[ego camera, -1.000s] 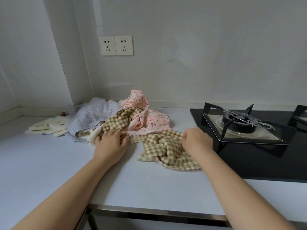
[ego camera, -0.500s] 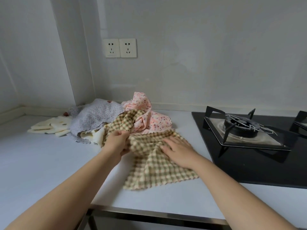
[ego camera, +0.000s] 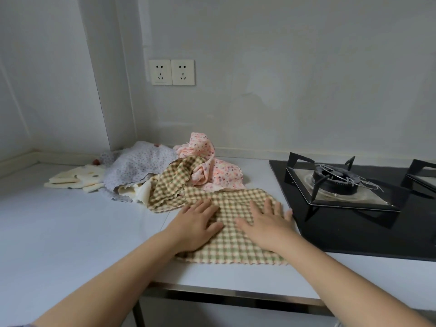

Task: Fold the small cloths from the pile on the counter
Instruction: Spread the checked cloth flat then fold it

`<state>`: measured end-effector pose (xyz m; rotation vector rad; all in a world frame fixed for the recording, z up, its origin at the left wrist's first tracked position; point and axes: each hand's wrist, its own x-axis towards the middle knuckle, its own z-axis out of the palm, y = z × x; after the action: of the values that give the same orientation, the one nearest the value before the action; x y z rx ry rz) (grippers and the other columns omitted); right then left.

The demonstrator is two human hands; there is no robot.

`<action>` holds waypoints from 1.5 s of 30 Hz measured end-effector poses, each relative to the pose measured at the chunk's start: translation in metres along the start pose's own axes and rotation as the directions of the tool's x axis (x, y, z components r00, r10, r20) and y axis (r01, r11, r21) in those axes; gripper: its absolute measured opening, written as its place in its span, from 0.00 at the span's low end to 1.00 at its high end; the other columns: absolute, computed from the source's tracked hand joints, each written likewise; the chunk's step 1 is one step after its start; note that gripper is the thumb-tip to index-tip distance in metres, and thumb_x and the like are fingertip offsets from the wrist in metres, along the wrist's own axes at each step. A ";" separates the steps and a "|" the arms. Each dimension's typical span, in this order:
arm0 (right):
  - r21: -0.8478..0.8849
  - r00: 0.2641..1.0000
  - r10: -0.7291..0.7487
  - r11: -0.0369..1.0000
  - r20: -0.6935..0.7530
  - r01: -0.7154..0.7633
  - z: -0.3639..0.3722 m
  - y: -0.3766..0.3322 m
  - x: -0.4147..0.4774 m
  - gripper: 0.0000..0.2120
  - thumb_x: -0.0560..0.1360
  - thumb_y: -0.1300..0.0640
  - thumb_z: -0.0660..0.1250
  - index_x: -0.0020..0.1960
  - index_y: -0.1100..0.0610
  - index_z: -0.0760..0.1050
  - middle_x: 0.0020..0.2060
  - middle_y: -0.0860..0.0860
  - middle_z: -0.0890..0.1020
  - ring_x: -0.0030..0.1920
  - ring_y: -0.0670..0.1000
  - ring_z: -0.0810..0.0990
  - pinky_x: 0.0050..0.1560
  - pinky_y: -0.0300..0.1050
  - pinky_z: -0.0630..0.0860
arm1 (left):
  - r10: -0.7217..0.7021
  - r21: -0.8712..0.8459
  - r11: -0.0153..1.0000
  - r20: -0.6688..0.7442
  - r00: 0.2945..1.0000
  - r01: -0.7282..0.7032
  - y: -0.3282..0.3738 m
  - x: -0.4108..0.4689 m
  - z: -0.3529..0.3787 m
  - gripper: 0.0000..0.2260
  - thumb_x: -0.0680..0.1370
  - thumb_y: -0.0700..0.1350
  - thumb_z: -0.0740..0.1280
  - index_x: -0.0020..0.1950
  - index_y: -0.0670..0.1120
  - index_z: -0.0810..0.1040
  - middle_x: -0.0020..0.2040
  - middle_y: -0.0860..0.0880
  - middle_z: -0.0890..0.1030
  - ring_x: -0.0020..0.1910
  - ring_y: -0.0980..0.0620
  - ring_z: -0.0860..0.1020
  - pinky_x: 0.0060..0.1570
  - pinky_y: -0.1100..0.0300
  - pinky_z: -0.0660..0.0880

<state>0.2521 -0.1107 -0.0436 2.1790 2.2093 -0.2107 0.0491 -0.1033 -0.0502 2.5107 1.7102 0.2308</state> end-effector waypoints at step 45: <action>0.783 0.938 -0.106 0.524 -0.331 0.335 -0.180 0.060 -0.041 0.06 0.79 0.60 0.66 0.50 0.61 0.79 0.32 0.52 0.74 0.26 0.45 0.72 0.26 0.36 0.71 | -0.244 -0.575 0.814 -0.465 0.851 -0.081 0.014 -0.041 -0.201 0.03 0.77 0.43 0.70 0.43 0.47 0.79 0.33 0.53 0.76 0.28 0.62 0.75 0.26 0.75 0.68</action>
<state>0.3258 -0.1300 0.1350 2.3217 2.9475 -1.3568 0.0109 -0.1482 0.1469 1.9952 1.5540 1.3202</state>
